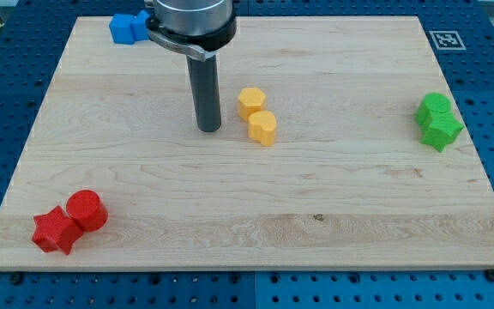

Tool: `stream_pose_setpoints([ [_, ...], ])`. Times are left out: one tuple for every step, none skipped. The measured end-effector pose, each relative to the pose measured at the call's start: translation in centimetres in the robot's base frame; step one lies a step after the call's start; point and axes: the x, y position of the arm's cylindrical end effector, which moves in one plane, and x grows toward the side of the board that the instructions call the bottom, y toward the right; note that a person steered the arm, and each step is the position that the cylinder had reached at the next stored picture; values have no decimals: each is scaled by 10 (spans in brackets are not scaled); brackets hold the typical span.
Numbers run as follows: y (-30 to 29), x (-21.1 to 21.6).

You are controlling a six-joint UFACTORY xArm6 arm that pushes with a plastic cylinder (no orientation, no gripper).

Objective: Point your arm to the left of the cube

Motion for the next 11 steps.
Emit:
stream_pose_setpoints([
  [-1, 0],
  [-25, 0],
  [-83, -2],
  [-125, -37],
  [-167, -71],
  [-171, -73],
  [-171, -73],
  [-196, -86],
  [-232, -132],
  [-245, -187],
  [-238, -237],
])
